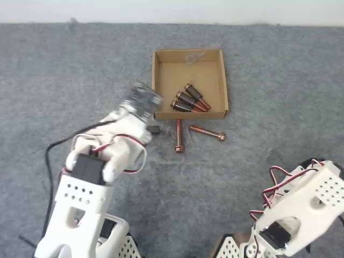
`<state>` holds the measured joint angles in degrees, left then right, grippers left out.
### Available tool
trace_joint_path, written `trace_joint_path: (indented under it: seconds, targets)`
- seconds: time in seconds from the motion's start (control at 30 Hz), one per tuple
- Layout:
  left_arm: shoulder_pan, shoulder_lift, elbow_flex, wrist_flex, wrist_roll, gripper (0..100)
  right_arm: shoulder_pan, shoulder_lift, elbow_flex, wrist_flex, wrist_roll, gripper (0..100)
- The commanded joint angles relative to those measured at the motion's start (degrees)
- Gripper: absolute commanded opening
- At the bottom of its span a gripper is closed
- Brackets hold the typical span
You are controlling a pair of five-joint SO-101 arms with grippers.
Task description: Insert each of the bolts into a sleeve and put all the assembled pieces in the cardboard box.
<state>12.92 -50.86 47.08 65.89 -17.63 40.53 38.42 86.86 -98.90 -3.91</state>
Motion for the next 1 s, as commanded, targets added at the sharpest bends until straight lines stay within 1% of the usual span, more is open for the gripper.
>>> trace_joint_path:
  seconds: [0.0, 0.13, 0.23, 0.37, 0.5, 0.73, 0.97]
  targets:
    - [5.71, 2.46, -3.03, -0.35, -6.51, 2, 0.40, -0.48, -0.35, -1.89, -0.62, 0.7]
    - [11.25, 5.54, -3.03, -0.53, -16.79, 2, 0.40, -0.48, -0.35, -1.89, -0.62, 0.7]
    - [14.51, 8.79, -3.12, -2.55, -20.48, 2, 0.40, -0.57, -0.44, -1.89, -0.62, 0.7]
    - [18.02, 17.49, -7.87, -1.93, -20.92, 9, 0.40, -0.57, -0.44, -1.89, -0.62, 0.7]
    - [18.81, 29.27, -15.78, -1.58, -21.27, 16, 0.40, -0.57, -0.44, -1.89, -0.62, 0.7]
    - [18.90, 47.12, -30.46, -1.58, -22.68, 15, 0.40, -0.57, -0.44, -1.89, -0.70, 0.7]
    - [19.78, 60.22, -39.08, -1.93, -24.00, 15, 0.31, -0.57, -0.70, -1.89, -0.70, 0.7]
